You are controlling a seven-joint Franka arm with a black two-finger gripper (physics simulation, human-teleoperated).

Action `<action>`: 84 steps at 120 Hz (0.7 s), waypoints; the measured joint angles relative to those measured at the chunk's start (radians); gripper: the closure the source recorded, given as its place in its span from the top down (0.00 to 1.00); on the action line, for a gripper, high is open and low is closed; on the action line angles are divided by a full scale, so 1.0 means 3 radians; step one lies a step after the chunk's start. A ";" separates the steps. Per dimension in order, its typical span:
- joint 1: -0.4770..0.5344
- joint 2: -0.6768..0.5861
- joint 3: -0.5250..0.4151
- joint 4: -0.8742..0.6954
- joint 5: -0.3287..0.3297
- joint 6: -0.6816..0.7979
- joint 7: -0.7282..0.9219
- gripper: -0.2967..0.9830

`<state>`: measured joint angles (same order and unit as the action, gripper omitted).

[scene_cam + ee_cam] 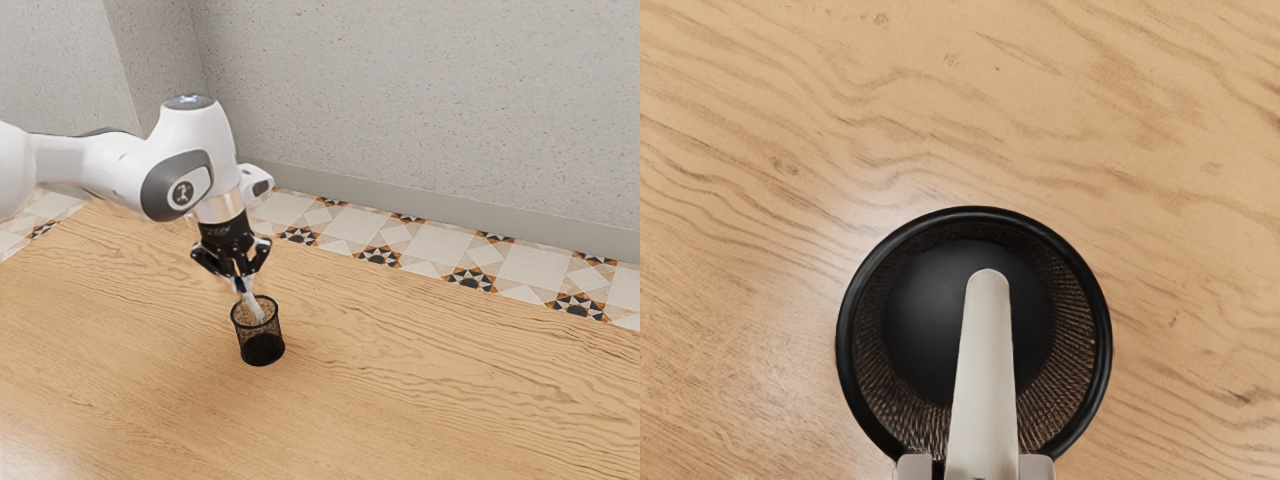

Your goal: Take the marker out of the pen holder and place it to the left of the pen holder.

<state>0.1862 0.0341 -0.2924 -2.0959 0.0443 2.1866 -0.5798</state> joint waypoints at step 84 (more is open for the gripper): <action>0.1319 -0.0454 -0.0714 -0.0355 -0.0032 -0.0584 -0.0164 0.16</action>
<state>0.5819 -0.1020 -0.5066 -2.2023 0.0348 2.0114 -0.6290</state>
